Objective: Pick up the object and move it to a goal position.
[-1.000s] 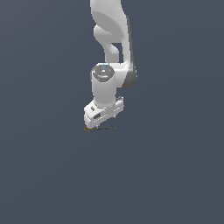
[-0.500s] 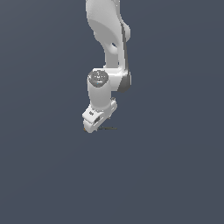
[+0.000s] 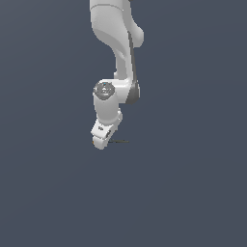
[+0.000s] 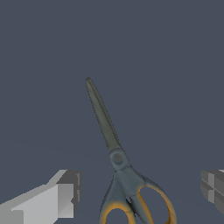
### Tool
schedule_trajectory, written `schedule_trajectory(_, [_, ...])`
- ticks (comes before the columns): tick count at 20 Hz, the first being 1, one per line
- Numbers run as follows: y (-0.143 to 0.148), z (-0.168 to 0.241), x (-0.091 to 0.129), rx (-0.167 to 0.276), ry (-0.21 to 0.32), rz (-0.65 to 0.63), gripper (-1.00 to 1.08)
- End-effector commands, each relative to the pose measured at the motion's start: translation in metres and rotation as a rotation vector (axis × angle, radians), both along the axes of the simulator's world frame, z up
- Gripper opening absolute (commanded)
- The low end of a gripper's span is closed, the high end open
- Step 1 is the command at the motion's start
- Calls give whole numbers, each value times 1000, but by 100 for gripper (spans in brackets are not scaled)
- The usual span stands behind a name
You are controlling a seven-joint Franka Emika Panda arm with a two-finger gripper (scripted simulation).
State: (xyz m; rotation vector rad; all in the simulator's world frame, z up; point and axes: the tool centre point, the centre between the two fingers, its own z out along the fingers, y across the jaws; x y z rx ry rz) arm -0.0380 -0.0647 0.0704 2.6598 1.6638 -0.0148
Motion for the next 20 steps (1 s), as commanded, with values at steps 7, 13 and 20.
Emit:
schedule_trajectory(7, [-6,-10,-4,7,-4,119,100])
schedule_trajectory(13, [-7,-12,-5,9,-5,143,100])
schedule_trajectory(20, [-7,-24,-5,9,-5,140,100])
